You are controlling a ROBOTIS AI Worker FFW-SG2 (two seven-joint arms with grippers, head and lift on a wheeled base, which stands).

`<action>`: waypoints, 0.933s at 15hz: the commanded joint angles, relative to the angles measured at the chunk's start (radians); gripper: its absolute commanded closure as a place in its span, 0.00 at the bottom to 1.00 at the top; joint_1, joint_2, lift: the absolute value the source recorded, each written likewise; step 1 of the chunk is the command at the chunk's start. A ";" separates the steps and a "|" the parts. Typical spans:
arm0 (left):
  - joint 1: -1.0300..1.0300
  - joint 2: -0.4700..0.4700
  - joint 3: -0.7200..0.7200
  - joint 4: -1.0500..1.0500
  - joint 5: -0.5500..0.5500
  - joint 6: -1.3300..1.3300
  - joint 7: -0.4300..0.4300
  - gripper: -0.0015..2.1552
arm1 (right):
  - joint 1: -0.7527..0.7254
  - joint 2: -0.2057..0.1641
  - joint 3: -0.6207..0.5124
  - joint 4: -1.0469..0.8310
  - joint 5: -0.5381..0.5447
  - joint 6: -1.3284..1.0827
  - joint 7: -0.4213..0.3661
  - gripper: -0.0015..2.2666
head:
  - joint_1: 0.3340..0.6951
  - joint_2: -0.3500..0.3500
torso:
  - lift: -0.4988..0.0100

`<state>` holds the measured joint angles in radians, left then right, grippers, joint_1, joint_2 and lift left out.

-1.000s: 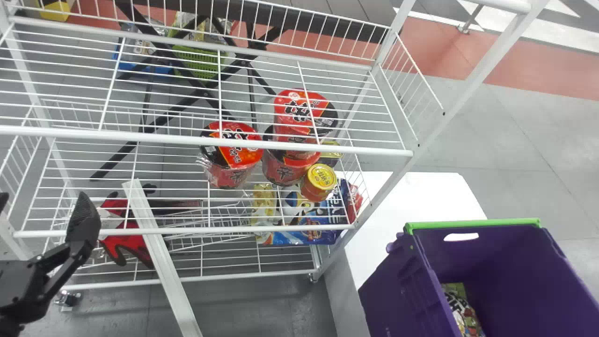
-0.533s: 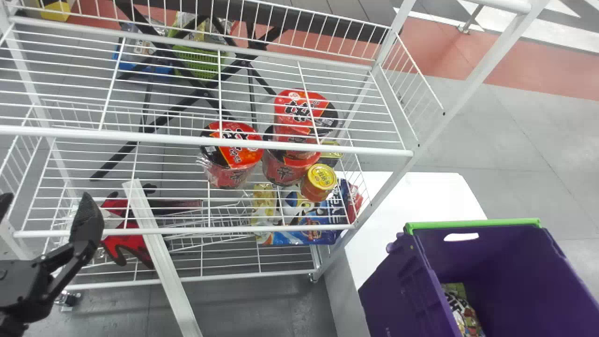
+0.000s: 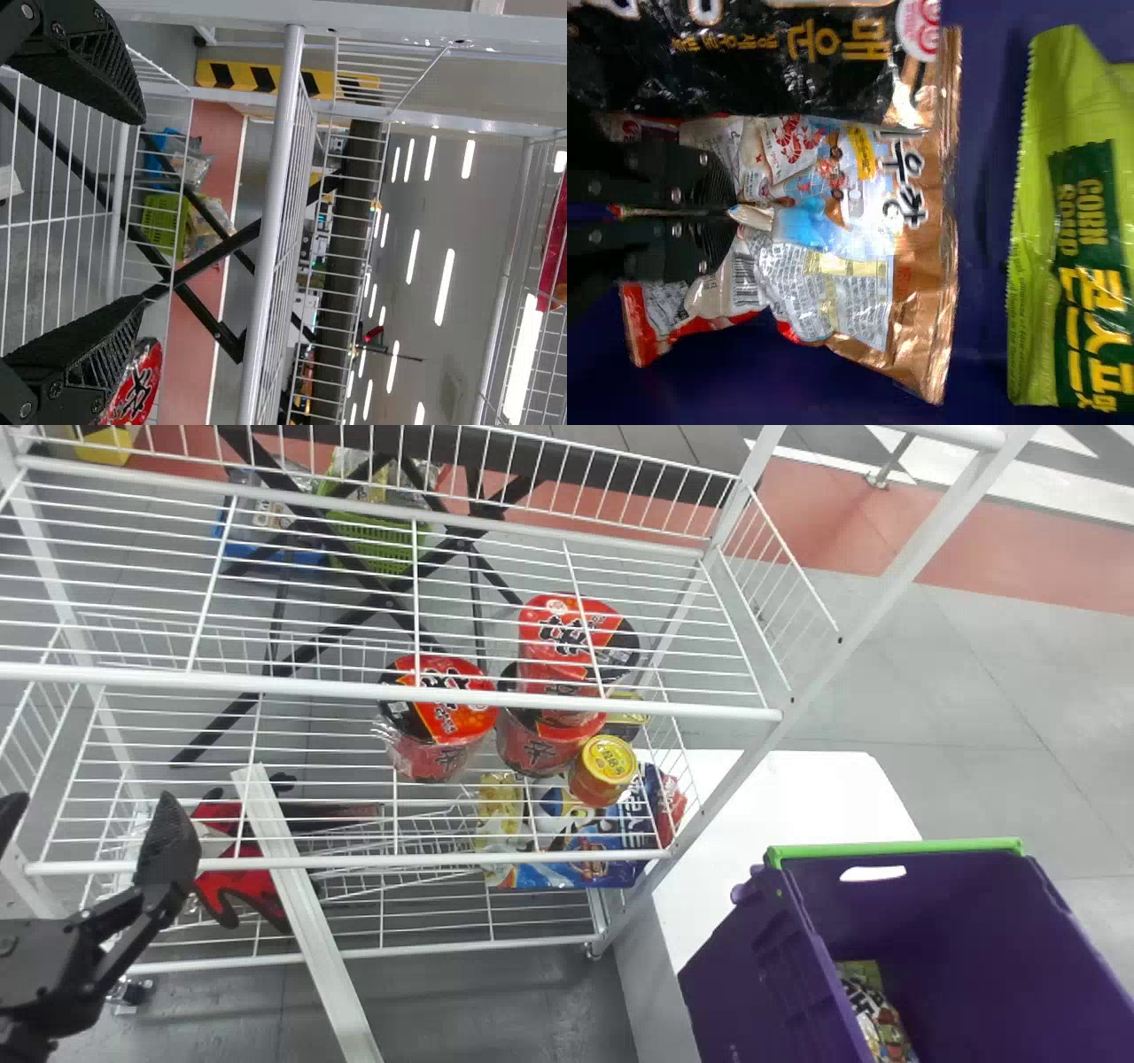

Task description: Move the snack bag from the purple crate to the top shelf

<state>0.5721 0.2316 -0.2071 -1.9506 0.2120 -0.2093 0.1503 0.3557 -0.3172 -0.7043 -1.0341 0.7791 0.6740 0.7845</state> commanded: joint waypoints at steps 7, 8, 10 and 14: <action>0.000 -0.002 0.000 -0.001 -0.003 0.000 0.002 0.05 | 0.022 0.050 -0.080 -0.149 -0.001 0.028 0.038 0.89 | 1.00 0.00 | 0.09; 0.000 -0.002 0.000 -0.001 -0.003 0.000 0.002 0.05 | 0.029 0.069 -0.099 -0.190 0.000 0.034 0.050 0.89 | 1.00 0.00 | 0.09; 0.000 0.000 0.002 -0.002 -0.003 0.000 0.002 0.05 | 0.039 0.099 -0.132 -0.265 -0.001 0.031 0.065 0.91 | 1.00 0.00 | 0.09; 0.000 0.000 0.002 -0.004 -0.003 0.003 0.002 0.05 | 0.042 0.119 -0.152 -0.334 -0.001 0.068 0.088 0.91 | 1.00 0.00 | 0.09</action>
<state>0.5722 0.2316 -0.2055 -1.9541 0.2085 -0.2085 0.1519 0.3970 -0.2027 -0.8515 -1.3422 0.7778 0.7160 0.8716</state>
